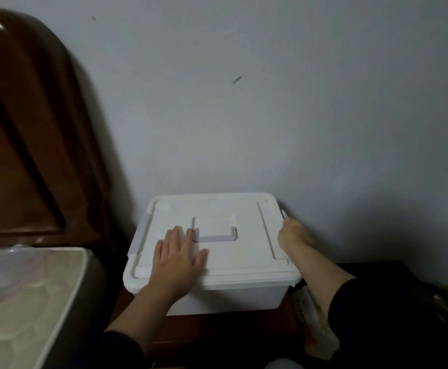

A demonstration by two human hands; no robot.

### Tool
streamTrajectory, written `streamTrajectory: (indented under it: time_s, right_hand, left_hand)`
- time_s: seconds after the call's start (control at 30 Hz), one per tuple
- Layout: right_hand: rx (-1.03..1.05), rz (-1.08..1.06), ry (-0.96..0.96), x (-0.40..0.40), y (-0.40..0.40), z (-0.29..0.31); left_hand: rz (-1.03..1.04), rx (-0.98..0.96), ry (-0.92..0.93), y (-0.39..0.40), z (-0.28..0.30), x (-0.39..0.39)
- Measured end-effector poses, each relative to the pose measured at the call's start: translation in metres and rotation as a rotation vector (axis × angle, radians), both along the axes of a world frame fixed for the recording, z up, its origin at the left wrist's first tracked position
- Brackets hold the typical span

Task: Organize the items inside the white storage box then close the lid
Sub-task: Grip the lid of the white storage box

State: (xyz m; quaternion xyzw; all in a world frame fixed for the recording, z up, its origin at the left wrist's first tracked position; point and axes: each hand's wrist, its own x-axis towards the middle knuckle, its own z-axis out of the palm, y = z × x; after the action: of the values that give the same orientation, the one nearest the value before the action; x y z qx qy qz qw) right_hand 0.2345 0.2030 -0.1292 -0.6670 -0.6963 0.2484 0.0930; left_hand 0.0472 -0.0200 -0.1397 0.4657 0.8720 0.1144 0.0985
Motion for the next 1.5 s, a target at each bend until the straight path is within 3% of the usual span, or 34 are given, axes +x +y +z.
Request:
streamTrajectory:
  time_s: [0.07, 0.13, 0.2, 0.27, 0.33, 0.4, 0.6, 1.1, 1.3, 1.37, 1.43, 1.47, 1.5]
  right_hand:
    - [0.009, -0.044, -0.008, 0.001, 0.001, 0.001]
    - [0.165, -0.031, -0.056, -0.002, -0.009, 0.004]
    - [0.471, 0.197, -0.134, -0.009, -0.034, 0.006]
    - [0.617, 0.544, -0.054, -0.019, -0.058, 0.004]
    - [0.464, 0.739, -0.033, -0.027, -0.07, 0.003]
    - [0.331, 0.811, -0.118, -0.033, -0.07, -0.004]
    - [0.372, 0.791, -0.173, -0.033, -0.064, -0.014]
    - [0.345, 0.782, -0.153, -0.034, -0.069, -0.009]
    - [0.352, 0.786, -0.15, -0.034, -0.07, -0.008]
    - [0.361, 0.791, -0.156, -0.033, -0.07, -0.009]
    - [0.379, 0.798, -0.168, -0.033, -0.069, -0.01]
    - [0.389, 0.799, -0.165, -0.033, -0.069, -0.01]
    - [0.401, 0.792, -0.15, -0.033, -0.069, -0.01]
  left_hand:
    - [-0.007, -0.012, 0.048, -0.005, -0.002, 0.003]
    - [-0.009, 0.022, 0.053, -0.004, 0.0, 0.007]
    - [0.056, 0.136, 0.039, -0.005, 0.003, 0.006]
    - [0.226, 0.203, 0.123, -0.011, 0.005, -0.005]
    - [0.399, 0.156, 0.138, -0.019, 0.008, -0.022]
    - [0.504, 0.13, -0.033, -0.021, 0.012, -0.037]
    - [0.643, 0.149, -0.21, -0.013, 0.011, -0.067]
    - [0.768, 0.181, -0.266, -0.004, 0.01, -0.07]
    - [0.888, 0.164, -0.427, -0.007, 0.019, -0.088]
    - [0.857, 0.128, -0.233, -0.006, 0.019, -0.071]
    - [0.677, 0.081, 0.061, -0.001, 0.015, -0.052]
    - [0.601, 0.093, 0.148, 0.0, 0.011, -0.05]
    - [0.561, 0.087, 0.109, 0.001, 0.012, -0.051]
